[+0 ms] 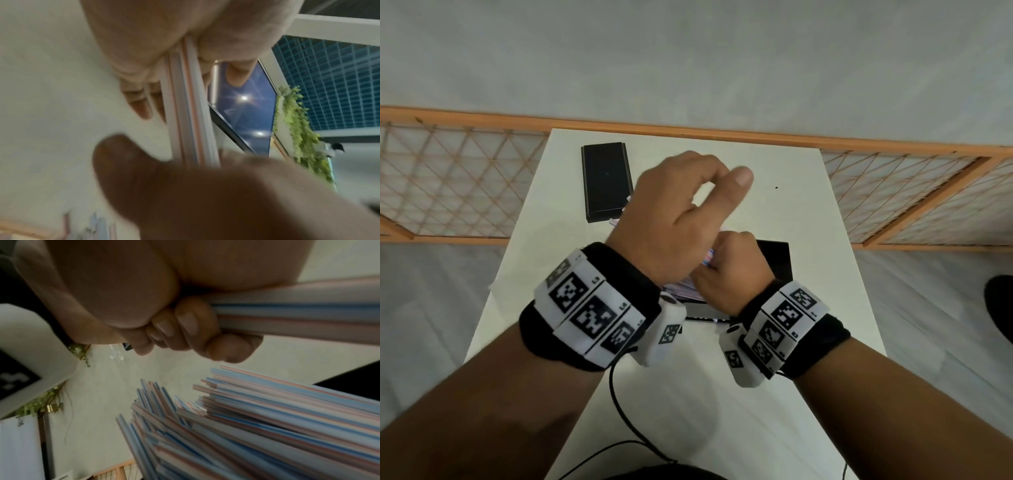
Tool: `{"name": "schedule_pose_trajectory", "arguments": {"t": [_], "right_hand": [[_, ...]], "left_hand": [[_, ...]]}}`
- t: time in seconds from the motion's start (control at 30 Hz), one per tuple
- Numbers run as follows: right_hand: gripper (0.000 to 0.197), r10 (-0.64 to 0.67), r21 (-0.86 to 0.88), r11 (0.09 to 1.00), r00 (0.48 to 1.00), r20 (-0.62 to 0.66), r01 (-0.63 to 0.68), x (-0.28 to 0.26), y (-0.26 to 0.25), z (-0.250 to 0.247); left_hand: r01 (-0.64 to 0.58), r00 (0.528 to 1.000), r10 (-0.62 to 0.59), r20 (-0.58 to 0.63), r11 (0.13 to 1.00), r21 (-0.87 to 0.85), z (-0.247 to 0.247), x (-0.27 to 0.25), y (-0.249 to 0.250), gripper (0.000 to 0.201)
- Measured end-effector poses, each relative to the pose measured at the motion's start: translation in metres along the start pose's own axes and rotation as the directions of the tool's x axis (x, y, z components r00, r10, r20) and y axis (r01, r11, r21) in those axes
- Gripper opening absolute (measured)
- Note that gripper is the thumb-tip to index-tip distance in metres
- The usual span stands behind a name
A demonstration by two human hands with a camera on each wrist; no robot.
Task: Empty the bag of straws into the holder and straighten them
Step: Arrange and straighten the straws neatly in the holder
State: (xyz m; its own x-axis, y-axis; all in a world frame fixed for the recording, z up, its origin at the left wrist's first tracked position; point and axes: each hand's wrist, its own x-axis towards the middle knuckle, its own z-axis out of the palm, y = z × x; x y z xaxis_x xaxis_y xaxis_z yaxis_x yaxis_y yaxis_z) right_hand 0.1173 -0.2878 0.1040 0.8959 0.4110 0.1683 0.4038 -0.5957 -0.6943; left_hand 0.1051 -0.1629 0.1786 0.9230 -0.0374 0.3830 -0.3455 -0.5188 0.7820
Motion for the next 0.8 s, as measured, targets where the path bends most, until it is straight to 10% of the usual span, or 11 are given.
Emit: {"name": "schedule_pose_trajectory", "arguments": {"t": [0.2,0.33,0.5,0.63,0.8], "right_hand": [[0.050,0.083,-0.067,0.995,0.995,0.060,-0.079,-0.011,0.023,0.008],[0.039,0.084,-0.134,0.988,0.995,0.062,-0.075,-0.019,0.043,0.013],[0.054,0.143,-0.089,0.985,0.989,-0.044,-0.146,-0.030,0.058,0.003],[0.059,0.164,-0.223,0.967,0.973,0.163,-0.126,-0.039,0.065,0.003],[0.063,0.214,-0.351,0.932,0.917,0.337,-0.089,-0.033,0.071,0.012]], "left_hand": [[-0.051,0.863,-0.008,-0.506,0.993,-0.103,-0.028,0.001,-0.038,0.022],[0.044,0.739,-0.235,-0.631,0.952,-0.302,-0.032,-0.008,-0.070,0.007],[0.258,0.599,-0.604,-0.525,0.767,-0.588,-0.015,-0.028,-0.089,0.014],[0.410,0.484,-0.830,-0.277,0.495,-0.766,0.006,-0.044,-0.106,0.042],[0.462,0.540,-0.837,0.091,0.205,-0.863,0.026,-0.063,-0.102,0.064]]}}
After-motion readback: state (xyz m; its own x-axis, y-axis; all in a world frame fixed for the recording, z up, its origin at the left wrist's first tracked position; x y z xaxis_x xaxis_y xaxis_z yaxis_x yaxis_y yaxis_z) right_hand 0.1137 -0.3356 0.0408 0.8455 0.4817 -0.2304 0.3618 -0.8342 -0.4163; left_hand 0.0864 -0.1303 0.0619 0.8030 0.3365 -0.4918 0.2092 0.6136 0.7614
